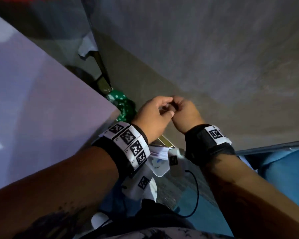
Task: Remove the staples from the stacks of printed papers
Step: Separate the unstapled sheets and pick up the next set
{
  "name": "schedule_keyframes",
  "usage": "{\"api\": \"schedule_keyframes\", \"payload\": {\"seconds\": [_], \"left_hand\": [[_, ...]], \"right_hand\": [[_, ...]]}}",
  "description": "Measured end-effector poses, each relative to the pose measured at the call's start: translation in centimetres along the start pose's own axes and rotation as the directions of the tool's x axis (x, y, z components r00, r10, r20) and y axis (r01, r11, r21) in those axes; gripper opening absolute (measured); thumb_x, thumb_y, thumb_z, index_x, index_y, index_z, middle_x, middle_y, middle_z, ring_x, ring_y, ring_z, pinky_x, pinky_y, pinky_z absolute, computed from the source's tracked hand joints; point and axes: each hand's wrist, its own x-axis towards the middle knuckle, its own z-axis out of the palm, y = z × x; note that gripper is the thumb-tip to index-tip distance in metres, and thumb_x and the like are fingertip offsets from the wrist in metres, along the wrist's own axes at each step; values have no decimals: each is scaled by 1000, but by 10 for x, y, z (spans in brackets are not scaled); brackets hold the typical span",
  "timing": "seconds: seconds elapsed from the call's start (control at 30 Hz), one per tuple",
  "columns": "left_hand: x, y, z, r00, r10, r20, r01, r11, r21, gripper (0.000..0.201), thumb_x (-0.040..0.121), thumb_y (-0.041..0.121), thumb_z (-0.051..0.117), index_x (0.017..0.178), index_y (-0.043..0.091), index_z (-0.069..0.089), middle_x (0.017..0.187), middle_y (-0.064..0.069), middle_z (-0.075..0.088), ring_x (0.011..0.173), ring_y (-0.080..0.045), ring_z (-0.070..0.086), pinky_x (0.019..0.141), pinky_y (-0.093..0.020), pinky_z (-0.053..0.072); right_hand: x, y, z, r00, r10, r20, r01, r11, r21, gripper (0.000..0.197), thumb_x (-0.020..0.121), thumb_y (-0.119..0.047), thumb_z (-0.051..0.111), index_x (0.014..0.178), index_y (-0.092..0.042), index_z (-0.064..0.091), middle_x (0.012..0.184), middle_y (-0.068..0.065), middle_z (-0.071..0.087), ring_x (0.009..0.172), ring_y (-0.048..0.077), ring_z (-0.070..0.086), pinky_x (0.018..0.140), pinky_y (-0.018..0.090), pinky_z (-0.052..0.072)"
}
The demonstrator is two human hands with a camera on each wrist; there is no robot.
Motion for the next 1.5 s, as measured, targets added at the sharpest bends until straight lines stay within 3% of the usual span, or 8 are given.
{"api": "schedule_keyframes", "payload": {"seconds": [0.33,0.53,0.73,1.0,1.13,1.23,1.37,1.5], "left_hand": [[-70,73,-140,948,81,-309,-157,961,-230,31,92,3,58,122,12,59,115,-4,64,100,-12,62,95,-43,52],[-141,69,-251,832,107,-545,-170,983,-66,27,89,16,61,114,28,62,112,5,65,99,-4,63,95,-39,53],[-222,26,-337,701,23,-713,-75,996,-42,23,90,19,60,112,24,62,112,2,65,70,2,65,82,-39,58],[-303,-45,-403,549,-161,-821,82,987,-138,20,88,18,62,108,21,64,102,-2,67,98,-22,66,87,-43,56],[-331,-69,-419,560,-292,-775,192,956,-221,21,90,17,60,111,17,60,90,-6,67,76,-24,68,67,-38,56],[-349,-90,-428,579,-407,-706,291,913,-288,14,92,14,59,106,13,59,83,-6,66,57,-18,60,52,-27,47],[-365,-123,-430,578,-515,-633,392,855,-338,10,90,15,61,100,12,62,81,-8,67,58,-18,58,54,-26,47],[-372,-144,-428,590,-529,-609,398,848,-351,7,88,14,64,94,17,63,71,-2,64,58,-15,56,54,-23,47]], "right_hand": [[-30,-185,25,940,-342,-14,336,915,225,30,93,2,53,94,-25,67,89,-3,70,77,1,62,73,12,48],[-58,-275,92,870,-480,112,435,854,286,25,93,-4,55,96,-27,66,85,-5,68,71,4,65,70,17,52],[-92,-335,177,763,-570,306,512,821,252,27,92,-10,58,89,-35,66,88,2,69,84,19,67,76,28,51],[-148,-369,278,646,-497,580,475,856,205,13,95,-13,57,99,-20,67,84,0,67,73,13,64,71,32,57],[-161,-365,316,654,-331,680,382,921,82,16,96,-6,49,94,-10,64,73,8,62,62,20,59,57,27,53],[-160,-356,341,673,-260,693,441,892,-94,27,93,-7,46,72,-19,58,72,3,59,66,22,57,75,41,53],[-160,-348,360,735,-199,649,517,784,-344,16,92,-9,45,82,-18,55,84,6,54,83,23,52,73,31,49],[-163,-343,371,806,-166,569,402,858,-319,33,89,-4,43,116,-4,60,98,12,60,96,33,62,81,36,51]]}}
